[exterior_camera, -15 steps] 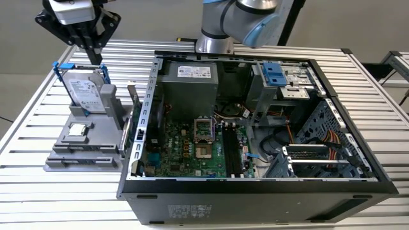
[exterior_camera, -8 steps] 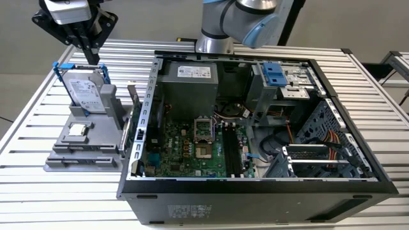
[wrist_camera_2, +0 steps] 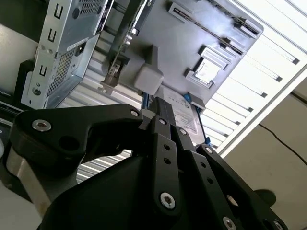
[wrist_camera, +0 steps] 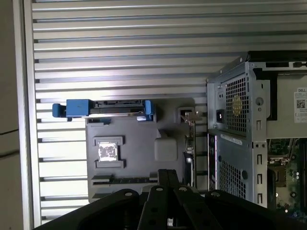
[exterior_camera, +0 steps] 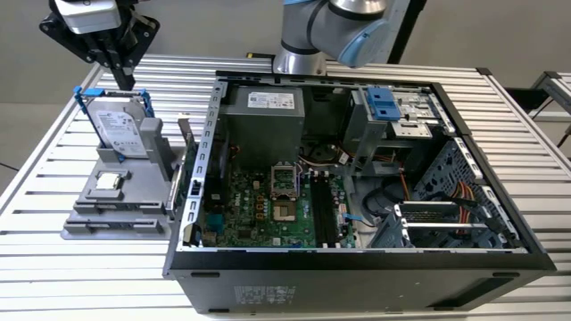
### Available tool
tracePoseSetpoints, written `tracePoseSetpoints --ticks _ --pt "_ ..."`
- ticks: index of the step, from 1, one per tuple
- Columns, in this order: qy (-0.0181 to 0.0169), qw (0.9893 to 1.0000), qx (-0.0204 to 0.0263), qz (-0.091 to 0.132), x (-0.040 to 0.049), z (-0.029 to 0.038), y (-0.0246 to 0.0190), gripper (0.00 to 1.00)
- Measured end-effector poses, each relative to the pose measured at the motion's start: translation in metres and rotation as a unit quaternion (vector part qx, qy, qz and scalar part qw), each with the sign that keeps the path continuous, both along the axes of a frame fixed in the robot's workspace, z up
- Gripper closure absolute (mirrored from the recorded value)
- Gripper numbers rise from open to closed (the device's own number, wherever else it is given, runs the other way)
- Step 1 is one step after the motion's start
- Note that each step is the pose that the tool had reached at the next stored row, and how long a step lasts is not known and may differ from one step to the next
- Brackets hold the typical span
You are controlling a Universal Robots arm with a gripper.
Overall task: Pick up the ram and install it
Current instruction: 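Reach for the ram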
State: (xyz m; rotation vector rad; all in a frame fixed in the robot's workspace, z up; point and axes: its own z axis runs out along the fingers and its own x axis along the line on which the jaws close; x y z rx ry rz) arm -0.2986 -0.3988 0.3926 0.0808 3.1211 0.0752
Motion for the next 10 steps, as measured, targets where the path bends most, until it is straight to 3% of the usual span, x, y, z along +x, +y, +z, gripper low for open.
tracePoseSetpoints --ticks 10 --pt "0.0 1.0 0.0 0.0 -0.0077 0.0 0.0 1.0"
